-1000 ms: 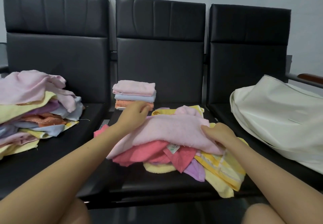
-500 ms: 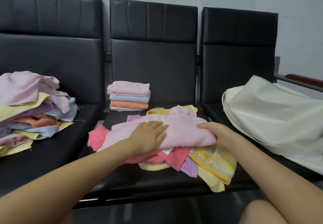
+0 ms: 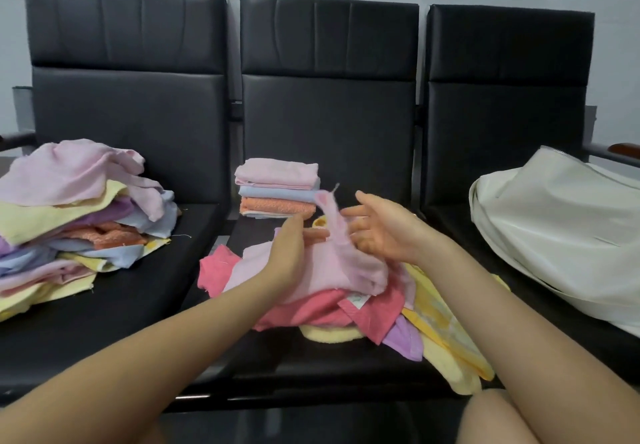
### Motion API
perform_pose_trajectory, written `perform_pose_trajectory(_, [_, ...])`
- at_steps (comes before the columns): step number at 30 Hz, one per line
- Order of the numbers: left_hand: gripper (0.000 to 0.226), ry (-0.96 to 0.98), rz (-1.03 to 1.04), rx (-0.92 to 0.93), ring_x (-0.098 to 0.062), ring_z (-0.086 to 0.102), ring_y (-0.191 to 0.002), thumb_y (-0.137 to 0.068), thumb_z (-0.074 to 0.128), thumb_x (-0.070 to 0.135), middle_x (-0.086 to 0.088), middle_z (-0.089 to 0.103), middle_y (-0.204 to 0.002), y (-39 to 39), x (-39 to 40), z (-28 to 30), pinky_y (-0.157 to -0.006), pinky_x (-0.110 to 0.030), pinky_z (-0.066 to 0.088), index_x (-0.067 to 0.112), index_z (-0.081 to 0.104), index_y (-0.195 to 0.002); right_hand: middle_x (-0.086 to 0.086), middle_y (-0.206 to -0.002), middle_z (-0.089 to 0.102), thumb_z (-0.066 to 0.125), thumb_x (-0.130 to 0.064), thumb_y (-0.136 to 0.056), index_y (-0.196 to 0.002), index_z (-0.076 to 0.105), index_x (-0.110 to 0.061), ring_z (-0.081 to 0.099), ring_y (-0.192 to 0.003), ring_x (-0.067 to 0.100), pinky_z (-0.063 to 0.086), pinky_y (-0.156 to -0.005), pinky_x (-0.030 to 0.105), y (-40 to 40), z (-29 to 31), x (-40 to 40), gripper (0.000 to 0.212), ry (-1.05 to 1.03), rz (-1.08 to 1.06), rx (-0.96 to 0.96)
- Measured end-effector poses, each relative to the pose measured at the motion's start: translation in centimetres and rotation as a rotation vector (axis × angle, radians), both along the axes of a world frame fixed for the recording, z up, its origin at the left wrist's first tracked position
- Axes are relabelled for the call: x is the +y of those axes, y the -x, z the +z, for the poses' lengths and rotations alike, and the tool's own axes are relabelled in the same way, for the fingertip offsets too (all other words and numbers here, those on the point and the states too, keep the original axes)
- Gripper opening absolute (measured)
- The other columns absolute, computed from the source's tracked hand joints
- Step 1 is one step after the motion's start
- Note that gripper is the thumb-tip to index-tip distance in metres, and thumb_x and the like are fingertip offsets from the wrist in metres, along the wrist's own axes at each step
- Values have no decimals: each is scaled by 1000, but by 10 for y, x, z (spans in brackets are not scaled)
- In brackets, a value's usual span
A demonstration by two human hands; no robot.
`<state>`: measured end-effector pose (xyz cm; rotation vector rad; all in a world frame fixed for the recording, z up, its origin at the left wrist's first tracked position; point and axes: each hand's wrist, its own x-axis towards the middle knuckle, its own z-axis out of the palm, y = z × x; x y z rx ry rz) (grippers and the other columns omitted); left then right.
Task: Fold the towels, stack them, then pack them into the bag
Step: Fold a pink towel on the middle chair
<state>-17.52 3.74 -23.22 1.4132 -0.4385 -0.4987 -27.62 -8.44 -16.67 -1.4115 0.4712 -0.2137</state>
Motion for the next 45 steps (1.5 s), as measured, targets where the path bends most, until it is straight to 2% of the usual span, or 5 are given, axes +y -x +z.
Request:
perform_pose_trajectory(13, [47,-615,-32,-875,-35,29,-138,-100,39,35,-14,38,-147,-26,-9,-10,-114,-38,23,19,45,-144,13,-145,43,37,-28,-103,-141,44,-14,37,-134,28,27,-111,37,-13,-66,-12,41,1327,87,260])
perform_pose_trajectory(26, [53,-508,-98,-921,-23,44,-120,-95,32,47,-4,55,-128,-26,-2,-20,-104,-27,27,15,59,-128,8,-81,64,73,-36,-84,-105,65,-3,58,-69,20,48,-57,28,-4,-47,-32,40,210,-176,265])
perform_pose_trajectory(30, [32,-439,46,-908,-22,46,-122,-95,54,20,-6,56,-128,-32,7,-3,-104,-31,34,14,60,-125,7,-102,70,85,-33,-63,-121,65,-10,68,-89,23,55,-89,39,-19,-34,-31,66,124,-193,141])
perform_pose_trajectory(35, [27,-214,28,-264,-12,53,-62,-95,41,21,-3,68,-86,-38,23,29,-54,-22,41,19,68,-91,4,-90,74,72,-47,-68,-84,76,-13,70,-87,18,54,-82,30,-35,-12,-7,37,51,-119,-87])
perform_pose_trajectory(45, [33,20,-95,417,-28,66,-88,-97,53,23,-19,68,-97,-58,66,22,-77,-36,53,-4,61,-113,6,-65,60,58,-12,-94,-81,63,-6,55,-55,16,46,-48,20,-60,-30,46,15,348,3,-141])
